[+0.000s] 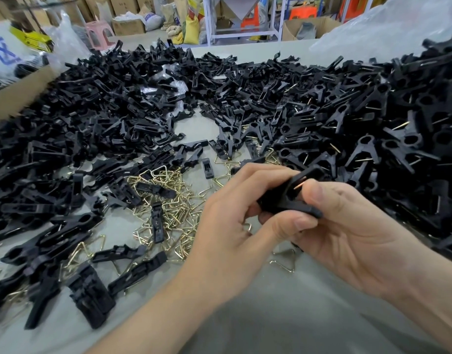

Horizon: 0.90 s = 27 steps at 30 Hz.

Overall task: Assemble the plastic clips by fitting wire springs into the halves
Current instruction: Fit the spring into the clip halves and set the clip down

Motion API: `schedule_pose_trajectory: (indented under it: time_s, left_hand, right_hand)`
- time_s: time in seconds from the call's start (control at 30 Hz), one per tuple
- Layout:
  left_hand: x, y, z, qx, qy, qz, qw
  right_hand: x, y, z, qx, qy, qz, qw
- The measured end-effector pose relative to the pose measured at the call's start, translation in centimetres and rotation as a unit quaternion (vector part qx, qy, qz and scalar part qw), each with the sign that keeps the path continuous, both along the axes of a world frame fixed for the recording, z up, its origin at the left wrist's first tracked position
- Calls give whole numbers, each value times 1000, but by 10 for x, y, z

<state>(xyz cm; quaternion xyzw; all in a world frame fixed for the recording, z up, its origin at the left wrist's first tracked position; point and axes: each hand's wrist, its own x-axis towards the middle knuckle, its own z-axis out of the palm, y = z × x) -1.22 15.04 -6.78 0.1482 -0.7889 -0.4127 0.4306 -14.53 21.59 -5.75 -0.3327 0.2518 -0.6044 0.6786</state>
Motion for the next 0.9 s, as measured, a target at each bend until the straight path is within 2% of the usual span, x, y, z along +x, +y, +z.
schedule_pose_trajectory:
  time_s: [0.23, 0.37, 0.47, 0.53, 0.63, 0.77, 0.9]
  left_hand:
    - [2, -2, 5, -48, -3, 8, 999]
    - [3, -7, 2, -115, -37, 75, 990]
    - [6, -14, 1, -169, -66, 134, 974]
    - [6, -14, 1, -120, -59, 137, 982]
    - [5, -14, -1, -6, -21, 91, 996]
    - [5, -14, -4, 9, -18, 77, 997]
    - [6, -15, -5, 25, -5, 79, 997]
  right_hand:
    - [-6, 0, 4, 9, -28, 60, 998]
    - [-16, -5, 4, 58, 89, -34, 994]
    - [-23, -7, 9, 39, 242, -109, 963]
    - [-24, -7, 11, 15, 295, -135, 946]
    - [-24, -7, 10, 3, 297, -176, 938]
    - [-28, -7, 10, -10, 281, -197, 939]
    - [-31, -7, 14, -11, 261, -170, 950]
